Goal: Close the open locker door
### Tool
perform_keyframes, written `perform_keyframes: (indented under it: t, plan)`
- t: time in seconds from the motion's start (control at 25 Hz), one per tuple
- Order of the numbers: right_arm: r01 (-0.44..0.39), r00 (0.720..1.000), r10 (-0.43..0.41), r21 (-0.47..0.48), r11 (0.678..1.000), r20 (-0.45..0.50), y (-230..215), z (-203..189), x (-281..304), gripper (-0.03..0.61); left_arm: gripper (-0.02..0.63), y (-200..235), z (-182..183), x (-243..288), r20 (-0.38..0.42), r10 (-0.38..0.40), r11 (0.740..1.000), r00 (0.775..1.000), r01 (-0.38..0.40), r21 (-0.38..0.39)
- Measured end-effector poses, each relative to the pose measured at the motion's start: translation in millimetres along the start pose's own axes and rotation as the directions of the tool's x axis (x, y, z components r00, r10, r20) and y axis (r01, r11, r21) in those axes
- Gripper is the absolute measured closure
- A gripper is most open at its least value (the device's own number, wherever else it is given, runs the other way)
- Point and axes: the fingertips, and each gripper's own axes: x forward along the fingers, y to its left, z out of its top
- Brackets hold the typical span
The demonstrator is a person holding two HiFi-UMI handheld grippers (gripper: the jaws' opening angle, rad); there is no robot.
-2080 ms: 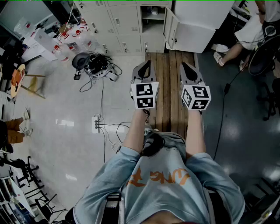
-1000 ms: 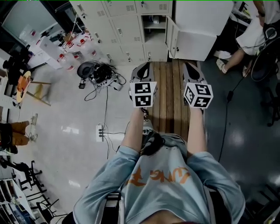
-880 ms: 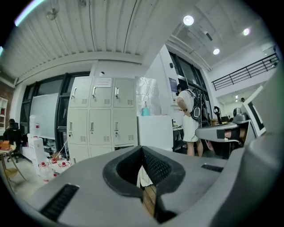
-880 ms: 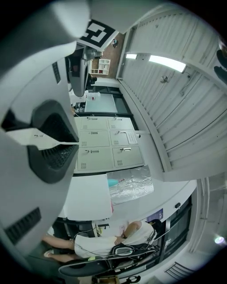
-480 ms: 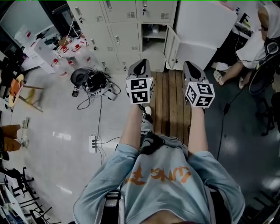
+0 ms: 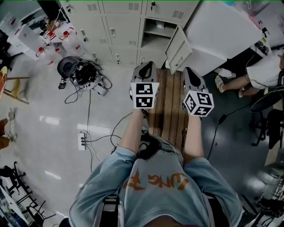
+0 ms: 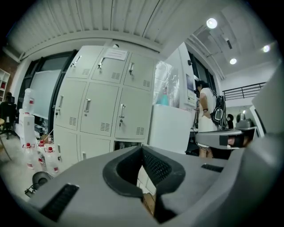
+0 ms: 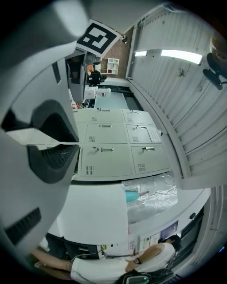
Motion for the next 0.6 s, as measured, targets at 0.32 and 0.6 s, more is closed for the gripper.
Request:
perform_keyframes:
  t: [0.32, 0.6]
  plan:
    - [0.032, 0.997, -0.028, 0.05, 0.998, -0.074, -33.8, -17.7, 109.3, 0.543, 0.592, 49.4, -14.4, 113.1, -0.088, -0.015, 1.0, 0.996, 0.013, -0.018]
    - [0.102, 0.985, -0.093, 0.052, 0.993, -0.145, -70.8, -37.5, 128.8, 0.543, 0.592, 33.4, -33.5, 168.5, -0.151, -0.095, 0.995, 0.984, 0.09, -0.042]
